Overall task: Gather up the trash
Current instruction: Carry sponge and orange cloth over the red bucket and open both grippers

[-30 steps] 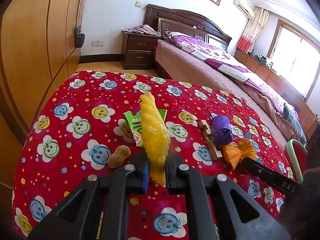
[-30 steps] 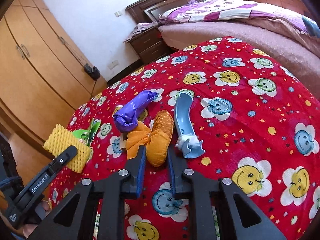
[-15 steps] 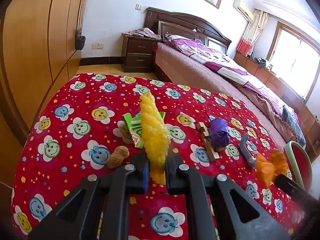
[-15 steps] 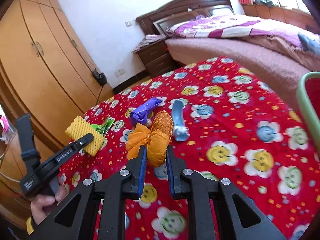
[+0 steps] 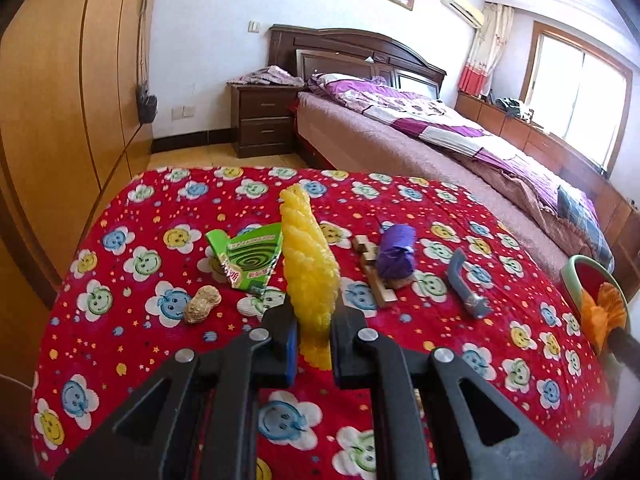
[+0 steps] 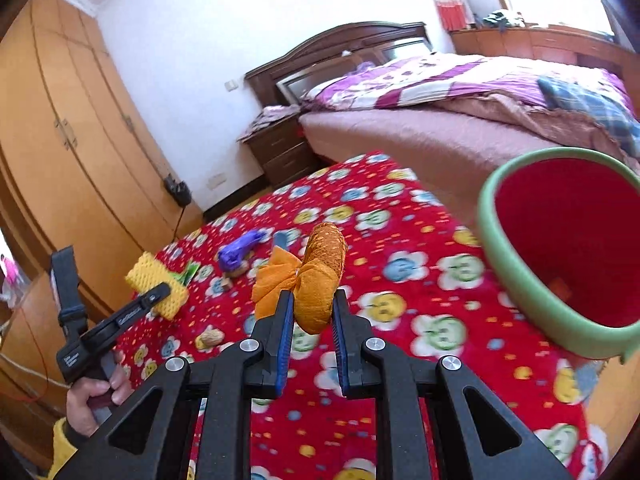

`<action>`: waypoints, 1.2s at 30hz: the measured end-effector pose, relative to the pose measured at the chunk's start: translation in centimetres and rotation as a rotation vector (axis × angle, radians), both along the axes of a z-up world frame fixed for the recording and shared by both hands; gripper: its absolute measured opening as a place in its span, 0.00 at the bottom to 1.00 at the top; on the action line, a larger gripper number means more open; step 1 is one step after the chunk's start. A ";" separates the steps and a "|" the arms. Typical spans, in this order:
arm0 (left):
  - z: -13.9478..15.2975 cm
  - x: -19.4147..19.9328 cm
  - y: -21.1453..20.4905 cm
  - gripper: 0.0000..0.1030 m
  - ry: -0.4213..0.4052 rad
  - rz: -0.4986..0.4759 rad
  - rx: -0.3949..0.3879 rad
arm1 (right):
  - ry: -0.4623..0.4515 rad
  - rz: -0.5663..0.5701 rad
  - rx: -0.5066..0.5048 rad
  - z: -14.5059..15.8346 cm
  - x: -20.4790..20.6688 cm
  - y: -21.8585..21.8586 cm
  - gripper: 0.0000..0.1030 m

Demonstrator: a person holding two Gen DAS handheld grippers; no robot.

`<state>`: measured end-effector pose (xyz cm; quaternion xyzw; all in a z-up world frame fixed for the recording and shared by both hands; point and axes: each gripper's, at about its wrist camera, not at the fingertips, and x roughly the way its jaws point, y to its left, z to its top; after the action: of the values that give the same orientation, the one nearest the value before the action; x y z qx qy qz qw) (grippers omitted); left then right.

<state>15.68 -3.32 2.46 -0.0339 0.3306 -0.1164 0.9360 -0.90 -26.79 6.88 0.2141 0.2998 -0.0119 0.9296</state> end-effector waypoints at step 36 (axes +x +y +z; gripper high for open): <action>4.3 -6.8 -21.4 0.11 -0.010 -0.387 0.129 | -0.049 -0.384 0.041 -1.0 -9.8 -15.6 0.18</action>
<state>8.90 -24.74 6.72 0.0910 0.3330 -0.2729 0.8980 -10.69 -42.36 5.84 0.2863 0.2308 -0.1779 0.9127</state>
